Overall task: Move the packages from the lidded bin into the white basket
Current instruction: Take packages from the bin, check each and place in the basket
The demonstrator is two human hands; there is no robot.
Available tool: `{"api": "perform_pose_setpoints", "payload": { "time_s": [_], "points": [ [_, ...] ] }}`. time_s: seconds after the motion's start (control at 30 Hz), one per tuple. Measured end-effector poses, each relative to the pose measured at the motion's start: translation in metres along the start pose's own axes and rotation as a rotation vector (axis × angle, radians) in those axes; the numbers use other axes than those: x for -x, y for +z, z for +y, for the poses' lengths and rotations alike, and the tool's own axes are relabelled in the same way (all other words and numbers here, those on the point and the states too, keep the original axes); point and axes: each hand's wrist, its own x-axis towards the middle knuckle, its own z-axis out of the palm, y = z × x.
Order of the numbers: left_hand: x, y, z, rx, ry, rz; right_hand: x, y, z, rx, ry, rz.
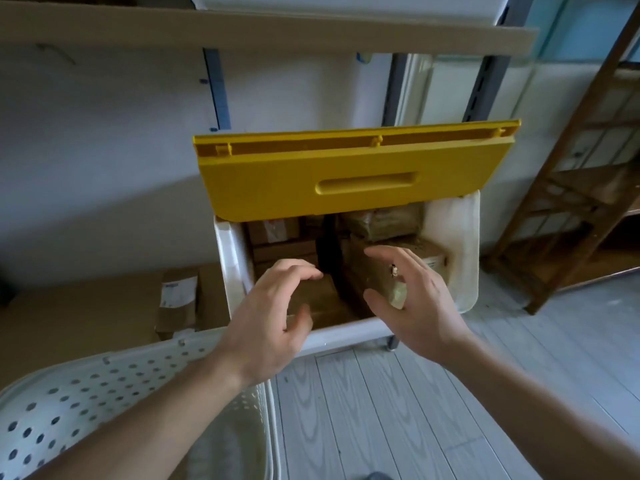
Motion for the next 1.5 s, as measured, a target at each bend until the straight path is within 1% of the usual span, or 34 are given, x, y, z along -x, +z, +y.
{"api": "perform_pose_setpoints", "payload": {
  "time_s": [0.1, 0.2, 0.27, 0.33, 0.4, 0.43, 0.53, 0.57, 0.63, 0.7, 0.77, 0.8, 0.87, 0.93, 1.03, 1.1, 1.3, 1.5],
  "points": [
    [-0.004, 0.013, -0.002, -0.006, -0.047, -0.040, -0.004, -0.003, 0.009, 0.071, 0.043, 0.082],
    [-0.007, 0.025, -0.006, -0.031, -0.096, -0.084, -0.009, -0.008, 0.021, 0.192, 0.184, 0.130],
    [-0.008, 0.032, -0.010, -0.066, -0.174, -0.132, -0.010, -0.011, 0.028, 0.257, 0.263, 0.147],
    [-0.010, 0.037, -0.014, -0.106, -0.297, -0.138, -0.010, -0.011, 0.030, 0.310, 0.214, 0.211],
    [-0.016, 0.040, -0.016, -0.126, -0.457, -0.105, -0.010, -0.006, 0.024, 0.318, 0.091, 0.235],
    [-0.019, 0.040, -0.015, -0.124, -0.527, -0.087, -0.010, -0.001, 0.018, 0.283, 0.048, 0.189],
    [-0.028, 0.045, -0.012, -0.075, -0.671, -0.059, -0.011, 0.017, 0.004, 0.176, 0.017, -0.052],
    [-0.029, 0.048, -0.011, -0.051, -0.709, -0.054, -0.013, 0.024, 0.001, 0.171, 0.011, -0.105],
    [-0.031, 0.051, -0.012, 0.002, -0.785, -0.038, -0.020, 0.038, -0.004, 0.162, 0.027, -0.152],
    [-0.033, 0.051, -0.014, 0.074, -0.863, -0.012, -0.027, 0.050, -0.009, 0.160, 0.157, -0.191],
    [-0.038, 0.048, -0.014, 0.115, -0.947, -0.001, -0.034, 0.063, -0.009, 0.174, 0.350, -0.287],
    [-0.041, 0.048, -0.015, 0.133, -0.984, 0.001, -0.037, 0.069, -0.008, 0.180, 0.410, -0.344],
    [-0.047, 0.048, -0.015, 0.179, -1.055, 0.011, -0.045, 0.078, -0.004, 0.187, 0.472, -0.400],
    [-0.051, 0.049, -0.017, 0.204, -1.107, 0.027, -0.050, 0.084, -0.004, 0.193, 0.549, -0.409],
    [-0.053, 0.049, -0.018, 0.202, -1.147, 0.029, -0.055, 0.094, -0.007, 0.262, 0.622, -0.471],
    [-0.054, 0.049, -0.019, 0.238, -1.145, 0.019, -0.057, 0.100, -0.007, 0.266, 0.650, -0.468],
    [-0.052, 0.038, -0.009, 0.218, -1.061, 0.017, -0.060, 0.091, -0.005, 0.197, 0.656, -0.324],
    [-0.045, 0.024, 0.009, 0.198, -0.905, 0.023, -0.053, 0.063, -0.019, 0.230, 0.562, -0.164]
  ]
}}
